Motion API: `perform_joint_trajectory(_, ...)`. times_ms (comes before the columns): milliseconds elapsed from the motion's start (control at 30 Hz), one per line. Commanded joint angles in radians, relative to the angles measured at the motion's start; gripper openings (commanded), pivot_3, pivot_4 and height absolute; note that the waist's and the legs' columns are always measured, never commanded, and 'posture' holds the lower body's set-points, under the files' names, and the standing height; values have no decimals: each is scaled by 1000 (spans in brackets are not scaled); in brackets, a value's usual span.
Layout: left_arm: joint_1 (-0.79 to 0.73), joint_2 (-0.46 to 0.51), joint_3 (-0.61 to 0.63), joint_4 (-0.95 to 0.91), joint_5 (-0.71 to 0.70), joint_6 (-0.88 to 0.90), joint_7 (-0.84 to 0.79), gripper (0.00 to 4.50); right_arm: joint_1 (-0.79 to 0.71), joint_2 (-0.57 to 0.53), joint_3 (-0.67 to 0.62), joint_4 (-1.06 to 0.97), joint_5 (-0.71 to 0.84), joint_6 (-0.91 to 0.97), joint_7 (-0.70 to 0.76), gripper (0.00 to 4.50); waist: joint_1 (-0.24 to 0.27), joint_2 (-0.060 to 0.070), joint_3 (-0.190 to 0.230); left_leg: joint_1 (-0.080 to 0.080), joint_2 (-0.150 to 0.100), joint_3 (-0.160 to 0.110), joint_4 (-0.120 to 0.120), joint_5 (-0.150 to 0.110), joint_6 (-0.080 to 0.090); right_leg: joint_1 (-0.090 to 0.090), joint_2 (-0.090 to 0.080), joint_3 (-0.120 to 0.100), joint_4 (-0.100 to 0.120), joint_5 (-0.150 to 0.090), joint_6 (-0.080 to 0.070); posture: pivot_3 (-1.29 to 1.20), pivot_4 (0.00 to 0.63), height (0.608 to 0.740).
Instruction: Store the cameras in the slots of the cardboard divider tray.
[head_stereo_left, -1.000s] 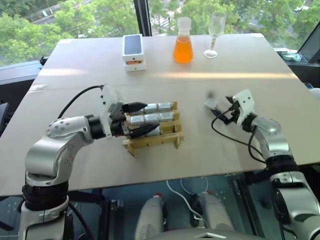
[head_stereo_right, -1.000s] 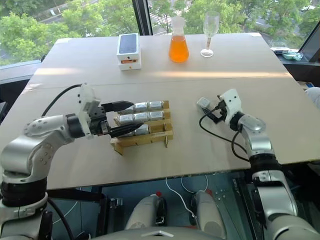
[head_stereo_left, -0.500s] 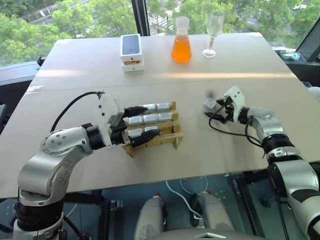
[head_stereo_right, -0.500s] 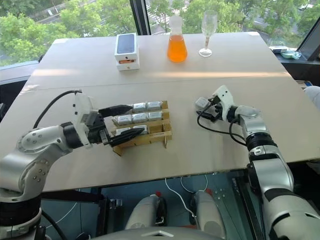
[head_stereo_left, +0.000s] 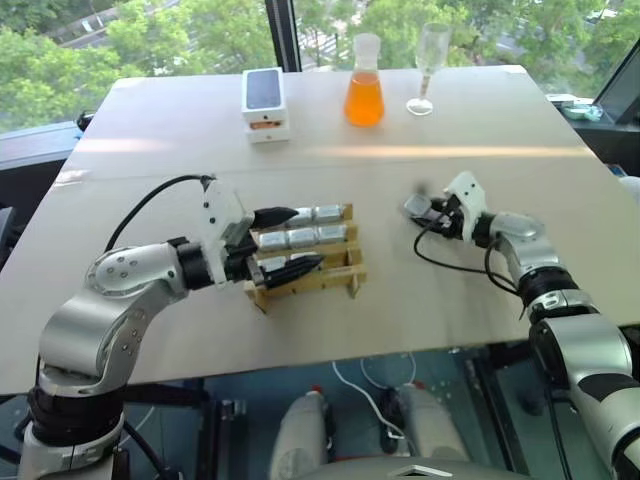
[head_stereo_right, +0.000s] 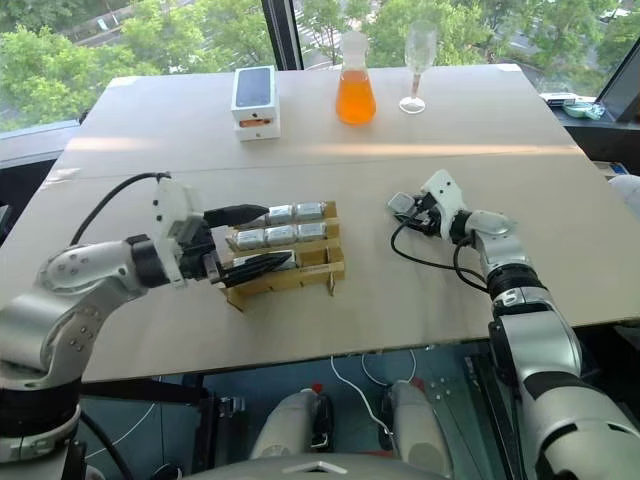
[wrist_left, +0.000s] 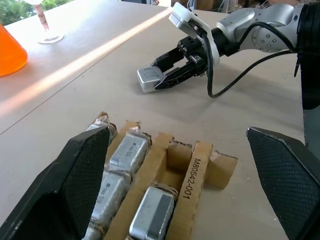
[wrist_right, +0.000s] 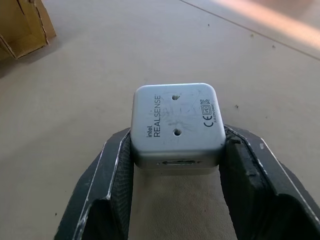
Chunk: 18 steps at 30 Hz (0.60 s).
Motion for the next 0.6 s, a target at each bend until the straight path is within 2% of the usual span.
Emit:
perform_joint_trajectory(33, -218, -23, -101, 185, -22, 84, -47, 4500, 8, -63, 101, -270, -129, -294, 9, 1861, 2, 1, 1, 0, 0, 0, 0, 0, 0, 0, 0, 0, 0, 0, 0, 0, 150, 740)
perform_joint_trajectory(100, -330, -18, -184, 289, 44, 55, -93, 4500, 0, -95, 152, -331, -235, -395, -51, 1861, -4, 1, 1, -2, -1, 0, 0, 0, 0, -2, 0, 0, 0, -2, 4, 0, 150, 740)
perform_joint_trajectory(300, -563, -31, -375, 528, 176, -43, -286, 4500, -29, -156, 245, -472, -451, -563, -172, 1861, -8, 1, 1, -4, -1, 4, -2, 0, 0, -7, 2, 3, 0, 0, 1, 0, 150, 740)
perform_joint_trajectory(433, -663, -66, -431, 666, 233, -103, -381, 4500, -53, -172, 277, -535, -531, -628, -231, 1861, -6, 1, 1, -7, 0, 4, -1, 0, -1, -10, 6, 3, 0, 0, 1, 0, 150, 740)
perform_joint_trajectory(600, -719, -97, -470, 748, 283, -150, -478, 4500, -73, -173, 307, -587, -571, -674, -271, 1861, -6, 1, 2, -8, -1, 4, 1, 0, 0, -10, 6, 3, 0, 0, 1, 0, 150, 740)
